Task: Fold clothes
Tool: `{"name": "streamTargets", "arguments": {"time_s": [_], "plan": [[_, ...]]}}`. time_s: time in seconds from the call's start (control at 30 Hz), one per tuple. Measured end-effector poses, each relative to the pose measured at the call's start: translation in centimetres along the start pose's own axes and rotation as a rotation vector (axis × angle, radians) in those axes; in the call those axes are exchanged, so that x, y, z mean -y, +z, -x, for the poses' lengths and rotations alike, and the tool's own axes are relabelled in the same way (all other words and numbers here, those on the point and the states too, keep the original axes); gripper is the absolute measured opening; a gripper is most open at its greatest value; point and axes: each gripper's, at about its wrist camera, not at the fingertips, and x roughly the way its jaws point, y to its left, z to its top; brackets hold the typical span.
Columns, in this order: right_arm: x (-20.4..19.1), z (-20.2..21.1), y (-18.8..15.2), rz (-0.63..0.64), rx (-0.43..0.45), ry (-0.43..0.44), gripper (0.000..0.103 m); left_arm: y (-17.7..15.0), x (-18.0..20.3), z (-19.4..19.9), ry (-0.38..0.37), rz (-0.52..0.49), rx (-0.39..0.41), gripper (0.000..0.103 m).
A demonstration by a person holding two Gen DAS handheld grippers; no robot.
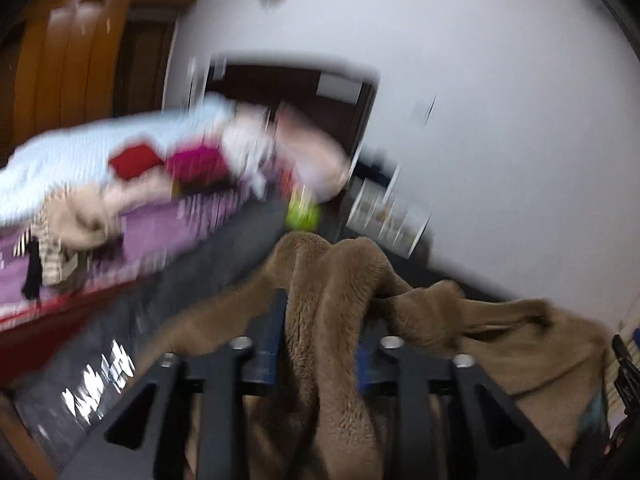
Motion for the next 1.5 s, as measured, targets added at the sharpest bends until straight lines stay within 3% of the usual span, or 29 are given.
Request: {"name": "streamTargets", "arguments": {"time_s": [0.17, 0.3, 0.4, 0.5, 0.67, 0.93, 1.13, 1.3, 1.5], "plan": [[-1.5, -4.4, -2.8, -0.022, -0.118, 0.130, 0.081, -3.4, -1.5, -6.0, 0.062, 0.020, -0.116, 0.058], [-2.8, -7.7, -4.8, -0.044, -0.208, 0.242, 0.081, -3.4, -2.2, -6.1, 0.067, 0.011, -0.113, 0.074], [-4.6, -9.8, -6.0, -0.023, -0.265, 0.313, 0.081, -3.2, -3.0, -5.9, 0.072, 0.013, -0.123, 0.077], [-5.5, -11.0, -6.8, -0.001, -0.311, 0.324, 0.081, -3.2, -4.1, -5.8, 0.078, 0.023, -0.144, 0.077], [-6.9, -13.0, -8.1, 0.036, -0.389, 0.342, 0.081, -3.9, -4.6, -7.1, 0.155, -0.020, -0.182, 0.077], [-8.8, -16.1, -10.2, 0.094, -0.505, 0.360, 0.082, -5.3, -3.1, -10.2, 0.216, -0.103, -0.233, 0.080], [-5.6, -17.4, -10.5, 0.084, -0.476, 0.203, 0.084, -5.1, -1.8, -12.6, 0.242, -0.145, -0.246, 0.081], [-1.8, -19.0, -11.4, -0.015, -0.506, 0.223, 0.089, -4.1, -0.7, -14.4, 0.239, -0.155, -0.230, 0.084], [-1.3, -19.3, -11.5, 0.004, -0.491, 0.223, 0.089, -3.5, 1.3, -16.0, 0.257, -0.194, -0.203, 0.084]]}}
